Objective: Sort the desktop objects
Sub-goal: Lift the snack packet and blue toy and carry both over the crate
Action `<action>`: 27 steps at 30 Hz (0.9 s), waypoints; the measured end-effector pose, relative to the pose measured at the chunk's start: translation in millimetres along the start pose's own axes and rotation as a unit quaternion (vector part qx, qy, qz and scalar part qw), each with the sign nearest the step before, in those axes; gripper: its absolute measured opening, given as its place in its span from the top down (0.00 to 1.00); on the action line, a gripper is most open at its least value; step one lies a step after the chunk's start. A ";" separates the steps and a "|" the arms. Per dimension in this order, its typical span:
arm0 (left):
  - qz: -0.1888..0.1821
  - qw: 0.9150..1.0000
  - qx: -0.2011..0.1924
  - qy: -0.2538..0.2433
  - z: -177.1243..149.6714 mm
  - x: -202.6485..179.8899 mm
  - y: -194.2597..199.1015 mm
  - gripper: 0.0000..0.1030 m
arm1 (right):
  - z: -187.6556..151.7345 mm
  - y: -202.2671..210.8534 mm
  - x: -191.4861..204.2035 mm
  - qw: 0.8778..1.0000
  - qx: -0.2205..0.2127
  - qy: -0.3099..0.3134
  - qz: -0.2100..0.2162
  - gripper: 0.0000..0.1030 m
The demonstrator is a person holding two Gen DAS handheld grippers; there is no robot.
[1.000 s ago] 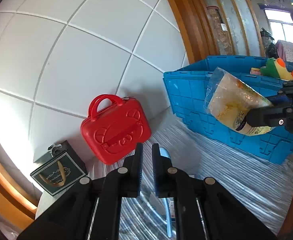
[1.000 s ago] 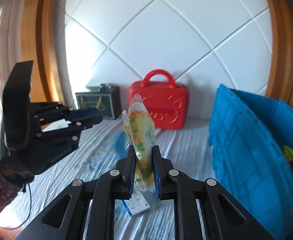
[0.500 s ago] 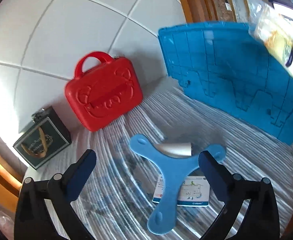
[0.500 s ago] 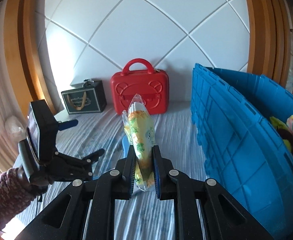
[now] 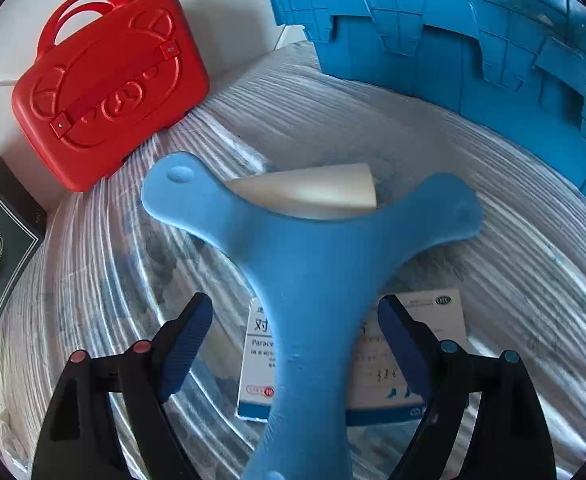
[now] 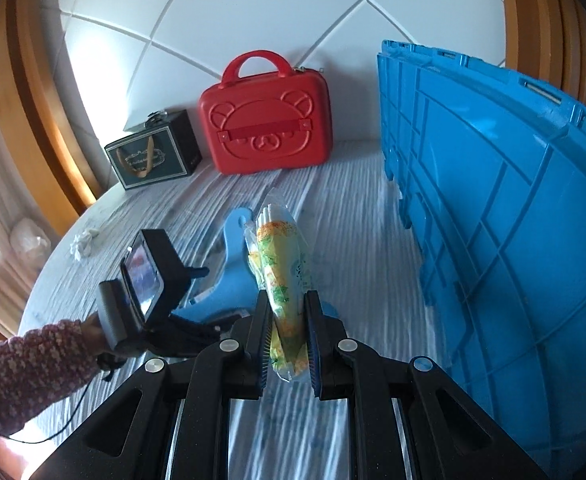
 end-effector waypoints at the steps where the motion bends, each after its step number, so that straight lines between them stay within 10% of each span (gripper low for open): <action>1: -0.015 1.000 0.000 0.007 1.2 2.9 -2.6 0.16 | -0.4 -2.9 -1.4 1.000 0.004 -0.001 0.002 0.85; 8: -0.063 0.997 -0.014 0.044 4.5 12.3 -13.2 0.17 | 0.7 -14.8 -6.8 1.000 0.009 -0.008 0.013 0.85; 10: -0.103 0.993 -0.007 0.064 5.6 15.2 -16.4 0.40 | 2.2 -17.8 -4.5 1.000 0.009 -0.006 0.012 0.85; 12: -0.073 0.996 0.004 0.056 4.6 12.4 -13.6 0.60 | 3.3 -18.8 -1.8 1.000 0.008 -0.004 0.012 0.85; 27: -0.001 0.998 -0.069 -0.009 -0.6 2.3 114.9 0.61 | 22.6 22.7 14.4 0.999 -0.051 0.002 0.006 0.85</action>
Point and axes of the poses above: each gripper's, at about its wrist camera, not at the fingertips, and y roughly against the way its jaws point, x to its left, z to its top, the point moved 4 cm from there along -y, roughly the way its jaws point, and after that the axes turned 8 degrees about x, right-handed, at the moved point
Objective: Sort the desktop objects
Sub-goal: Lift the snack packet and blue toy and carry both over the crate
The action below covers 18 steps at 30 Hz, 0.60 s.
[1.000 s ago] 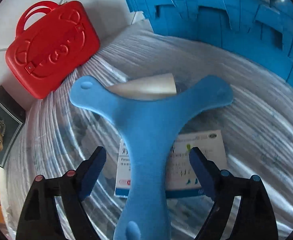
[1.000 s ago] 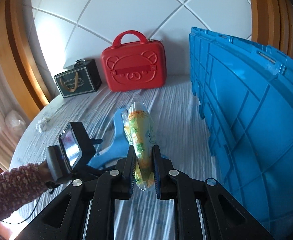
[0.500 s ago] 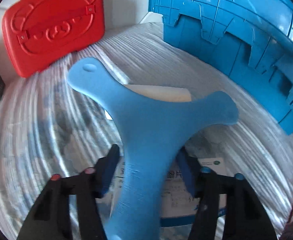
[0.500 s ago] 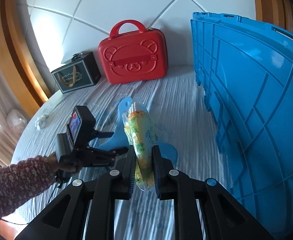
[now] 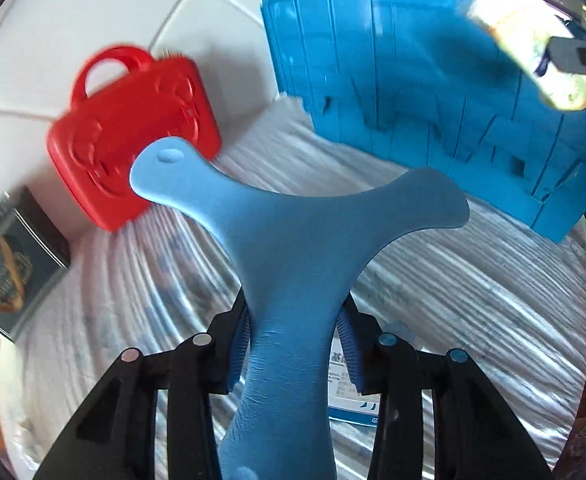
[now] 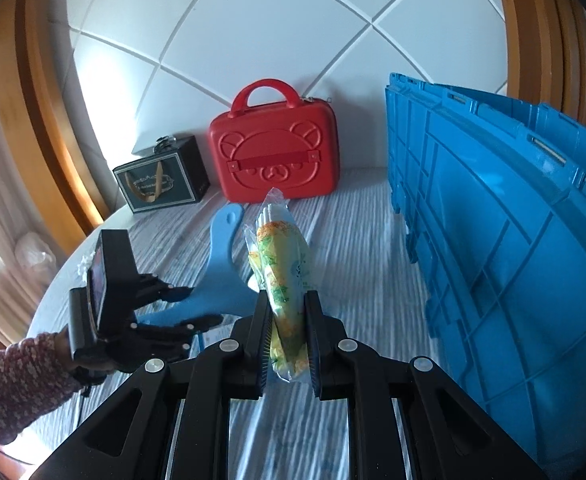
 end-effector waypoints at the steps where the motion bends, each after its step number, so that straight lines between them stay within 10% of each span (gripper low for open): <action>1: 0.003 1.000 -0.008 -0.002 4.9 -0.8 11.3 0.61 | 2.6 6.0 2.3 1.000 -0.008 0.000 0.000 0.85; 18: 0.001 0.982 -0.172 -0.076 171.7 -97.2 139.6 0.61 | 28.0 209.9 -26.2 0.977 -0.178 -0.033 -0.113 0.85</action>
Point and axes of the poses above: each gripper's, at about its wrist camera, not at the fingertips, and y roughly against the way its jaws point, x to its left, z to its top, the point moved 4 cm from there along -y, roughly the way its jaws point, and after that the axes turned 8 degrees about x, right-handed, at the moved point
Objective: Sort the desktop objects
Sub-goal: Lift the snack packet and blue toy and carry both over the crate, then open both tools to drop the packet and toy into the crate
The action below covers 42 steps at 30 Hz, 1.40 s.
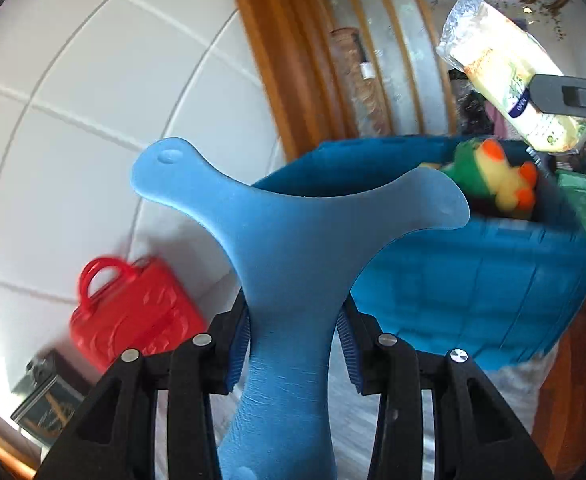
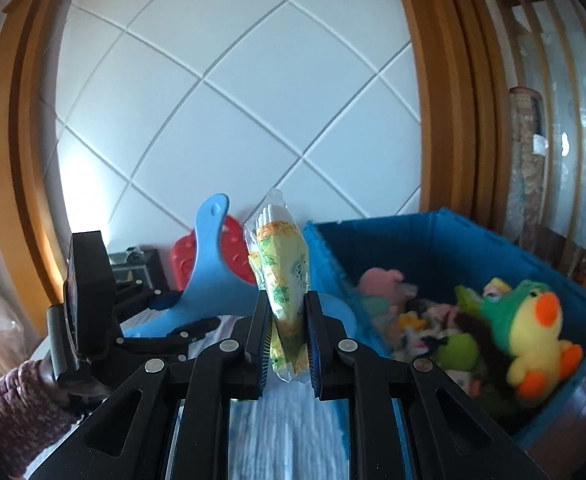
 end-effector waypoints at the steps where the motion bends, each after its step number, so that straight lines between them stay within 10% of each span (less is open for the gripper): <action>1: -0.002 1.000 -0.006 -0.008 15.1 -10.4 -4.1 0.61 | 5.5 7.1 -12.0 1.000 -0.007 -0.005 -0.011 0.85; 13: -0.013 0.999 -0.013 -0.027 151.5 -116.0 -76.9 0.55 | 52.3 18.8 -193.2 0.995 -0.007 -0.069 -0.078 0.83; 15: 0.003 1.000 -0.006 -0.013 164.2 -118.6 -88.7 0.18 | 63.1 4.3 -215.2 0.994 -0.003 -0.075 -0.073 0.80; 17: 0.035 0.999 -0.012 0.004 173.0 -118.7 -95.3 0.01 | 75.3 -13.2 -232.8 0.994 -0.005 -0.083 -0.070 0.73; 20: 0.058 0.998 -0.009 0.027 181.1 -119.6 -102.2 0.01 | 94.5 -43.1 -254.7 0.994 0.015 -0.085 -0.060 0.54; 42: 0.178 0.980 -0.047 0.070 107.2 -106.2 -0.2 0.00 | 39.2 34.6 -200.9 0.995 -0.072 -0.062 0.030 0.18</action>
Point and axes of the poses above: each gripper's, at about its wrist camera, not at the fingertips, and y roughly against the way its jaws point, x to its left, z to its top, the point moved 4 cm from there along -y, roughly the way its jaws point, and after that the axes turned 8 degrees about x, right-handed, at the moved point
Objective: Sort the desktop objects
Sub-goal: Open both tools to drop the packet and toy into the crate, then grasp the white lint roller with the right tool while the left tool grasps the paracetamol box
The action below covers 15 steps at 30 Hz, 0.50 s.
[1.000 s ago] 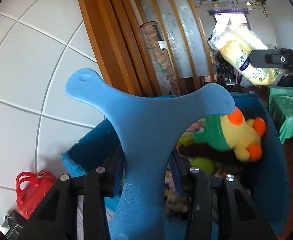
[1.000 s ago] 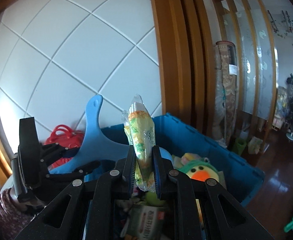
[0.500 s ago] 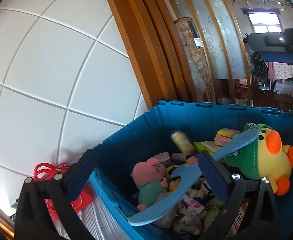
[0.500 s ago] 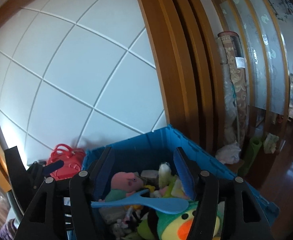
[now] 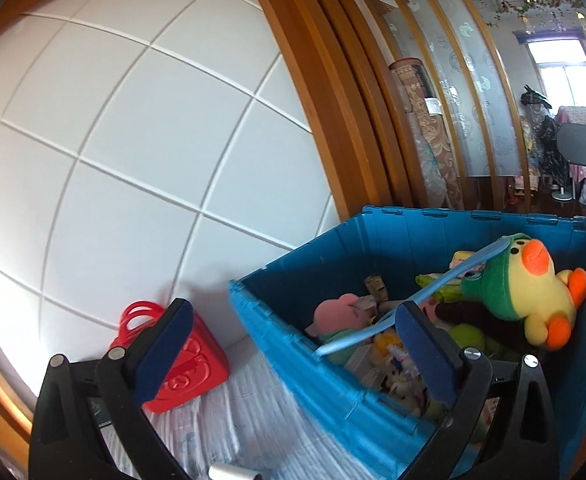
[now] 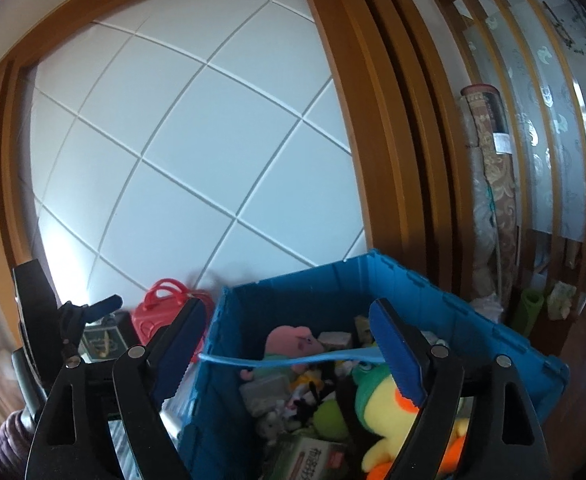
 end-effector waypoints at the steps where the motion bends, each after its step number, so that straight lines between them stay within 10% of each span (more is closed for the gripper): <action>1: 0.006 1.000 0.001 0.000 -6.7 5.9 4.6 0.00 | -2.7 0.9 7.2 1.000 0.001 0.003 0.004 0.16; 15: 0.098 0.992 0.072 0.033 -139.0 190.1 50.6 0.00 | -55.4 -47.5 174.3 0.992 0.051 0.058 0.099 0.01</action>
Point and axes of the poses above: each gripper's, at about its wrist camera, not at the fingertips, and y roughly against the way its jaws point, x to its left, z to its top, the point moved 4 cm from there along -y, roughly the way its jaws point, and after that the axes turned 8 degrees about x, right-handed, at the moved point
